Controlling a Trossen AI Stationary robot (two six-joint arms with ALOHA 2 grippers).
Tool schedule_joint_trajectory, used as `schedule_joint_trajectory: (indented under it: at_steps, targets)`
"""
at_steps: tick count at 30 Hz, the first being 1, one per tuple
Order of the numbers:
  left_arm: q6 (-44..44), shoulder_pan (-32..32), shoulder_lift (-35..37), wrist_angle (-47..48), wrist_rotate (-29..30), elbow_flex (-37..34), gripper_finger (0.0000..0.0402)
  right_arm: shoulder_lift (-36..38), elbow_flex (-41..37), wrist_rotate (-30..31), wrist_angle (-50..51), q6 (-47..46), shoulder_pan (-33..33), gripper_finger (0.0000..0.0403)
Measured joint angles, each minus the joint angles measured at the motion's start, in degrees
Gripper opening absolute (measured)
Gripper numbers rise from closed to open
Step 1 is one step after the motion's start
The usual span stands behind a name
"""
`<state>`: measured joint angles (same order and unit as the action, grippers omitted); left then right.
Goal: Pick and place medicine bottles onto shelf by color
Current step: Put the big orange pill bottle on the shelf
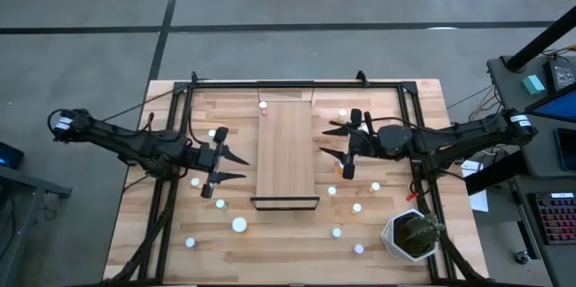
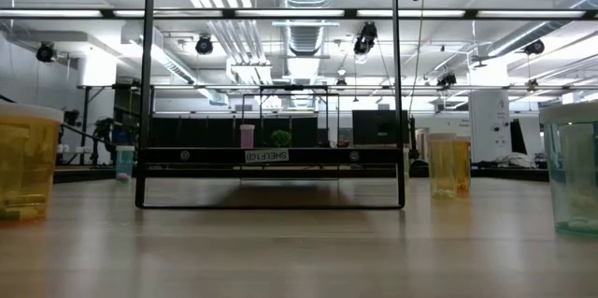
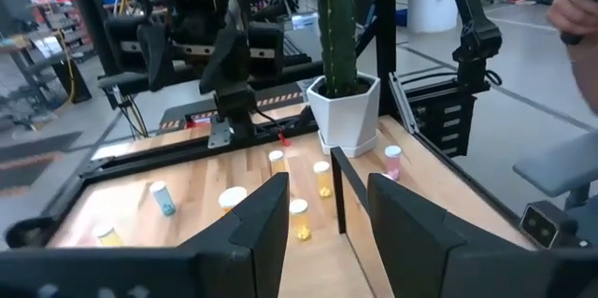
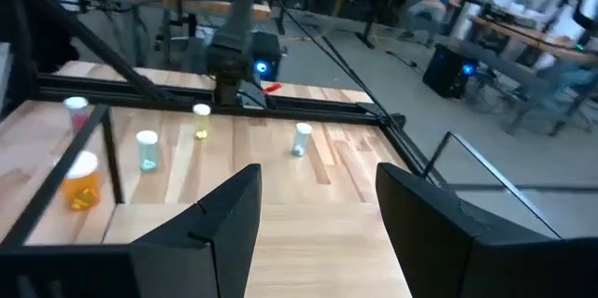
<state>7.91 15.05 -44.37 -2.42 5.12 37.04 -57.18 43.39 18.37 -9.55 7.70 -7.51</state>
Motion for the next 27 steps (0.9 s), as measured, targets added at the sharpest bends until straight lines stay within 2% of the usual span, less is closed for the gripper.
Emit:
schedule_joint_trajectory:
  at_steps: [2, 5, 8, 13, 18, 20, 22, 25, 27]
  targets:
    - [1.53, 0.0, 0.7, -0.06, 0.6, -0.09, 0.013, -0.36, 0.3, 0.54, 0.77, 1.1, -0.22, 0.0202]
    - [4.31, -0.04, 1.67, -0.06, 1.36, -0.12, 0.013, -1.26, 1.42, -1.75, 1.48, 3.49, -1.61, 0.0191]
    - [7.33, -0.04, 2.73, 0.04, 1.43, -0.12, 0.013, -2.24, 4.89, -2.25, 6.28, -0.22, -3.49, 0.018]
    - [10.3, -0.04, 4.56, 0.06, 1.41, -0.18, 0.013, -6.47, 15.97, 2.36, 25.24, -12.58, -5.77, 0.0177]
    - [10.95, -0.04, 6.15, 0.04, 1.43, -0.35, 0.013, -13.01, 28.21, 2.3, 50.13, -22.12, -5.86, 0.0171]
    - [10.73, -0.04, 6.69, 0.42, 1.42, -0.82, 0.013, -15.34, 31.66, 1.97, 58.42, -21.71, -5.85, 0.0148]
    - [10.75, -0.04, 7.07, 0.56, 1.41, -0.95, 0.013, -16.58, 33.63, 1.71, 64.15, -21.48, -5.85, 0.0107]
    - [10.62, -0.04, 7.71, 0.44, 1.41, -0.86, 0.013, -16.48, 34.11, 0.64, 64.56, -21.37, -5.85, 0.0031]
    - [10.44, -0.02, 8.04, 0.78, 1.41, -0.86, 0.013, -16.34, 33.53, 0.58, 64.73, -25.26, -5.8, 0.0022]
